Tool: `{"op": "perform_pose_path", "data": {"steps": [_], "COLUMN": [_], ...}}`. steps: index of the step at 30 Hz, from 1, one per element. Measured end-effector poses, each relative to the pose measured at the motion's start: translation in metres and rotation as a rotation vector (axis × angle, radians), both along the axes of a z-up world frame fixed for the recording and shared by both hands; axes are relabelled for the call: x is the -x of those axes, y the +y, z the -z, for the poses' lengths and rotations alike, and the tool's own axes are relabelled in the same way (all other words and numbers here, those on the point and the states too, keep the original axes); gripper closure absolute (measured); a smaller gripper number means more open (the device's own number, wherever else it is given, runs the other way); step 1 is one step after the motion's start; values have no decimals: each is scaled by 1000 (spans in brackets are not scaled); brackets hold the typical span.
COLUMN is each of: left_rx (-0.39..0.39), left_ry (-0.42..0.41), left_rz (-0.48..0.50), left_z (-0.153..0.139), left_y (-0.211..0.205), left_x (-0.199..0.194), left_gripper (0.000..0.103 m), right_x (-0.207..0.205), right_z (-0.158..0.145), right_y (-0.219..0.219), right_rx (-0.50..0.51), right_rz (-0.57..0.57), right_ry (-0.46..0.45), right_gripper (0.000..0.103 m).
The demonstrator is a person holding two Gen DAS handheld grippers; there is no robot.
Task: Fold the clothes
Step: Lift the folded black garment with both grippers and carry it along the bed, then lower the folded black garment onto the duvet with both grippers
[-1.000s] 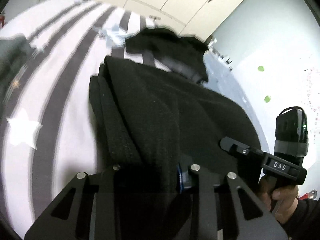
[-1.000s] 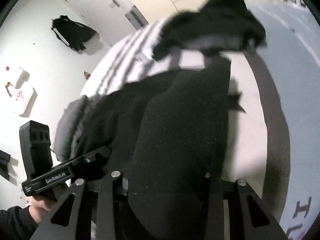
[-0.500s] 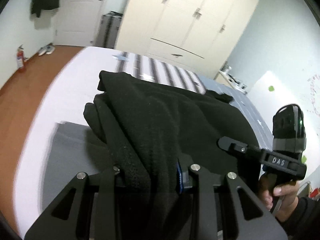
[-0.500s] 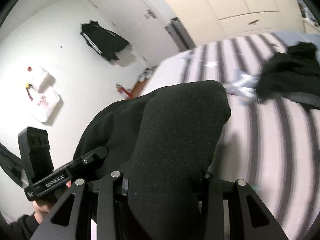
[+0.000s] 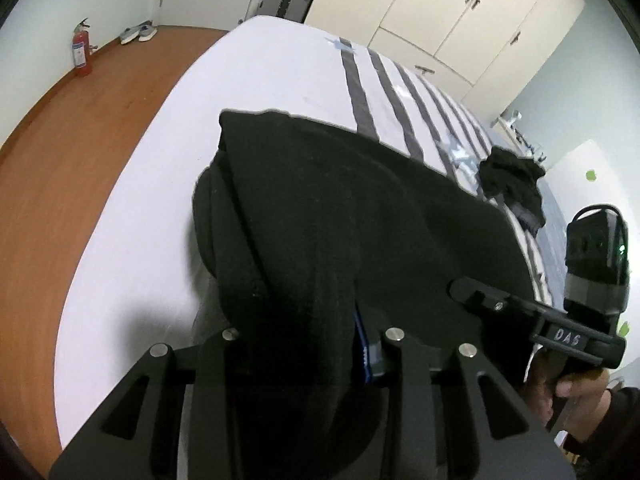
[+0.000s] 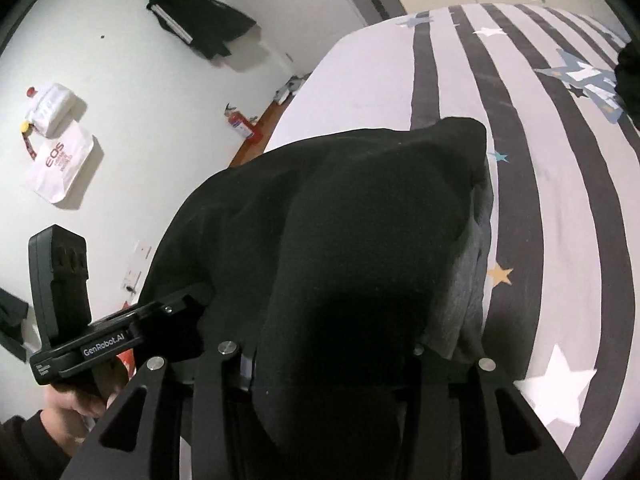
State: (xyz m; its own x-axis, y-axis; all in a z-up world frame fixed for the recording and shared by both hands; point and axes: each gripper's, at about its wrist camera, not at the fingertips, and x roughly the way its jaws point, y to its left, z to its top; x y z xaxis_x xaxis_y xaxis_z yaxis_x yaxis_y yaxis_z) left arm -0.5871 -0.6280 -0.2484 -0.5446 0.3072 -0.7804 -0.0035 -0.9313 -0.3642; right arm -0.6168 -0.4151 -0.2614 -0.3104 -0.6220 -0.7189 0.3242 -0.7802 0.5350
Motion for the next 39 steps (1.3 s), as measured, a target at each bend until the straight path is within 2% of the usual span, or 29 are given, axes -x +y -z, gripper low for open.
{"op": "perform_pose_path", "data": {"steps": [3,9,11,13,17,20,24,25,27,28,30,32,34,35,36,39], "left_rx": [8,-32,-52,-57,-40,-66,-61,-36,25,44,61,106,145,156,172,197], "left_ry": [1,-31,-53,-80,-68,-50,-5,13,78,109,158,172,165,160,145,107], "left_rz": [7,-34,-47,-67,-102,-166,-320,-346,-323,-298,-212,-129,-52,-24,-16,-54], "left_z": [-3,13,18,19,9,-3,-22,-28,-44,-52,-66,-70,-61,-53,-41,9], "left_y": [-1,-7,-11,-17,-30,-45,-74,-78,-67,-59,-35,-12,22,34,46,43], "left_x": [-7,-10,-7,-7,-18,-26,-39,-41,-39,-37,-30,-21,-2,6,16,21], "left_gripper": [75,71,61,34,21,17,17,17,17,19,38,86,103,103,103,102], "right_x": [3,-6,-6,-7,-3,-7,-9,-5,-4,-4,-6,1,4,6,6,5], "right_z": [-10,-1,4,10,3,-7,-16,-18,-22,-25,-37,-43,-49,-46,-41,-19], "right_y": [2,-5,-4,2,15,38,73,78,88,92,88,68,44,27,13,-23], "right_rx": [13,-7,-9,19,69,61,69,51,31,37,20,-46,-105,-108,-144,-255], "right_rz": [3,22,11,6,-55,-34,37,61,107,122,149,139,125,111,110,120], "right_ry": [0,6,32,15,-25,8,21,19,16,17,82,169,255,274,299,372], "right_gripper": [66,66,65,63,57,44,42,42,42,42,42,42,47,58,62,62]}}
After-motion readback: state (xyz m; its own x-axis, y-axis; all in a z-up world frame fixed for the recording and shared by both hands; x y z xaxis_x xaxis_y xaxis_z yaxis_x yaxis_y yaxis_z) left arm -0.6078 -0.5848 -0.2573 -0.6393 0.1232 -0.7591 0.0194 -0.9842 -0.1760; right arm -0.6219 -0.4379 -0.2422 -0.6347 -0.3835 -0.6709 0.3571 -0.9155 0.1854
